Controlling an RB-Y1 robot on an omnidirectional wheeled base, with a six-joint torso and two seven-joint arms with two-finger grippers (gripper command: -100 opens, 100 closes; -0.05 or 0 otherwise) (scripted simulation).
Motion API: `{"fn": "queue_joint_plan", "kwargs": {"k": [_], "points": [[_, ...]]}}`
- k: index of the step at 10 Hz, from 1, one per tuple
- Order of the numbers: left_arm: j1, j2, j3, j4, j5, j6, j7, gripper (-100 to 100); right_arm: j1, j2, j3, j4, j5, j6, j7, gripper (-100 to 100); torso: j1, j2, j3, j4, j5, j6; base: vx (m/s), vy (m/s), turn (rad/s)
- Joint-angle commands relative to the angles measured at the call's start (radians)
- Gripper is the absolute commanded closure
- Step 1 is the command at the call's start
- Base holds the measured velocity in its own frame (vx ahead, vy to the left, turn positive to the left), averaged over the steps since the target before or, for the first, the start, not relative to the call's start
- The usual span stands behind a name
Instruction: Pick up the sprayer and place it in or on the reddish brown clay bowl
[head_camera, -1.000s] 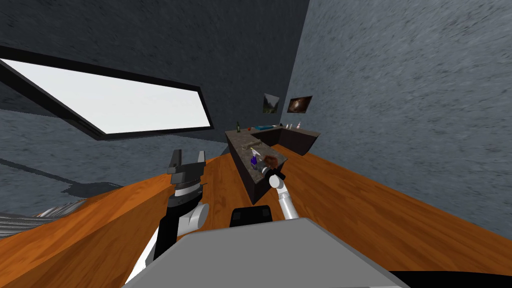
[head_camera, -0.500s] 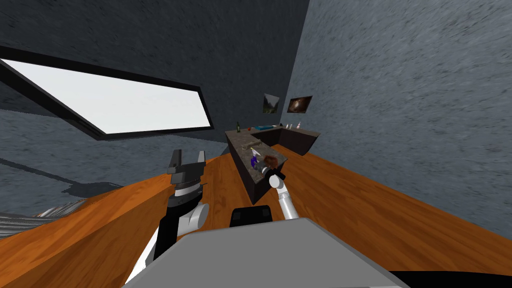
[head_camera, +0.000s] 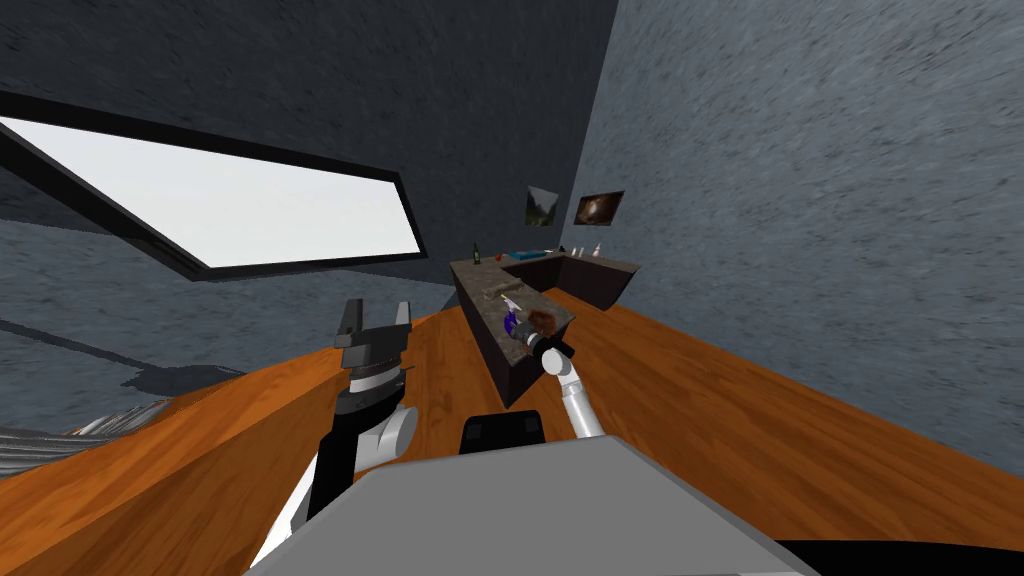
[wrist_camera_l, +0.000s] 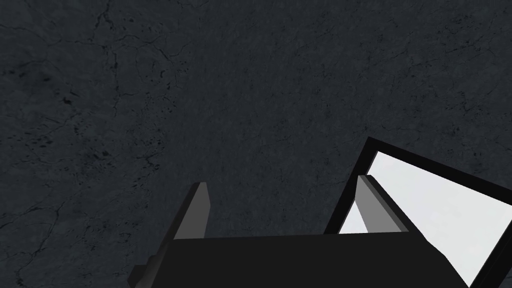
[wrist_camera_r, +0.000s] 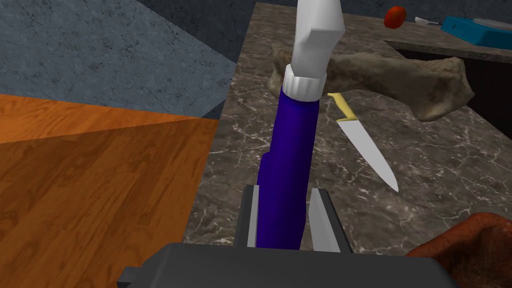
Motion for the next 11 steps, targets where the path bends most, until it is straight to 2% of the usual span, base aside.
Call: {"fn": "queue_joint_plan", "kwargs": {"k": [1,5,8,11], "points": [[0.0,0.0,0.0,0.0,0.0,0.0,0.0,0,-0.013,-0.05,0.0,-0.008,0.003,0.002,-0.006,100,0.0,0.0,0.0,0.0,0.0,0.0,-0.053,0.029,-0.04],[0.0,0.0,0.0,0.0,0.0,0.0,0.0,0,-0.057,-0.13,-0.01,-0.053,0.024,0.029,-0.048,100,0.001,0.003,0.002,0.002,0.001,0.0,-0.071,0.023,-0.06],[0.0,0.0,0.0,0.0,0.0,0.0,0.0,0,-0.095,-0.143,-0.025,-0.093,0.045,0.058,-0.091,100,0.0,0.007,0.005,0.003,0.001,0.0,-0.092,0.004,-0.096],[0.0,0.0,0.0,0.0,0.0,0.0,0.0,0,-0.144,-0.134,-0.05,-0.148,0.068,0.106,-0.154,100,0.002,0.008,0.006,0.004,0.001,0.0,-0.1,0.016,-0.092]]}}
